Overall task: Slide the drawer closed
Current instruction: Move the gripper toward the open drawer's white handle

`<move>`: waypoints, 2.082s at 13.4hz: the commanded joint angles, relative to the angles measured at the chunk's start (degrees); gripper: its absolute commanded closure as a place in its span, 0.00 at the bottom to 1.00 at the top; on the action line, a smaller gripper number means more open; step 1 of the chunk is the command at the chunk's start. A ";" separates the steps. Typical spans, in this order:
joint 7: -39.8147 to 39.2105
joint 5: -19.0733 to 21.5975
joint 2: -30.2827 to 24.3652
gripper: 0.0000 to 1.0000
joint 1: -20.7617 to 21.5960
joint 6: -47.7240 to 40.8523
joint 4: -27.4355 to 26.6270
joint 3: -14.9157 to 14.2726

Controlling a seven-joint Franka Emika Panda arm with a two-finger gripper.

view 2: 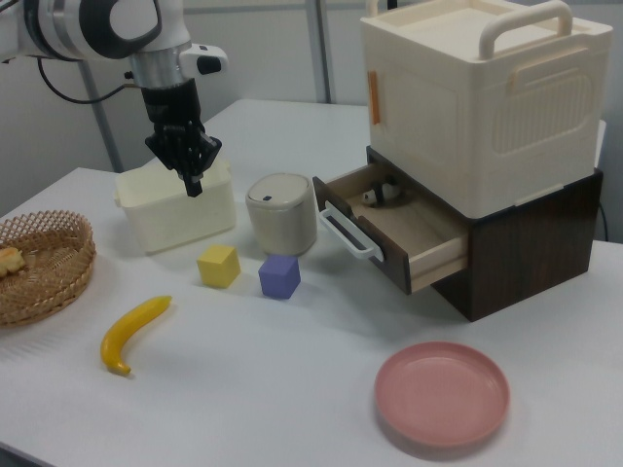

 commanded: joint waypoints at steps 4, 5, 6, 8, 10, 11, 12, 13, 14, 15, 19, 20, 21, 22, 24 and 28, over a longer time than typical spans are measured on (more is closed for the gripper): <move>-0.32 1.13 0.57 1.00 -0.25 1.08 -0.73 -0.08; 0.11 1.13 0.75 1.00 -0.25 2.30 -0.72 -0.08; 1.77 1.21 1.44 1.00 -0.34 3.97 -0.81 -0.08; 7.30 1.21 3.11 1.00 -0.43 7.57 -0.81 -0.43; 9.52 0.95 4.78 1.00 -0.95 9.78 -0.81 -0.52; 9.78 0.86 5.57 1.00 -1.30 9.96 -0.73 -0.52; 10.48 0.86 6.10 1.00 -1.48 10.13 -0.81 -0.52; 12.58 0.95 6.81 1.00 -2.44 10.48 -0.81 -0.52; 17.30 1.13 7.16 1.00 -3.49 13.71 -1.94 -0.52; 20.48 1.13 7.25 1.00 -3.68 15.74 -3.35 -0.52; 25.76 0.60 12.24 1.00 -4.64 22.24 -4.15 -0.52; 26.57 0.51 13.39 1.00 -4.73 23.48 -4.15 -0.61; 26.75 0.42 14.45 1.00 -4.73 24.71 -4.15 -0.52; 27.10 0.34 15.50 1.00 -4.82 26.55 -4.06 -0.61; 27.98 -0.89 16.65 1.00 -5.35 28.58 -3.98 -0.61; 30.52 -2.47 18.59 1.00 -6.23 33.77 -3.71 -0.61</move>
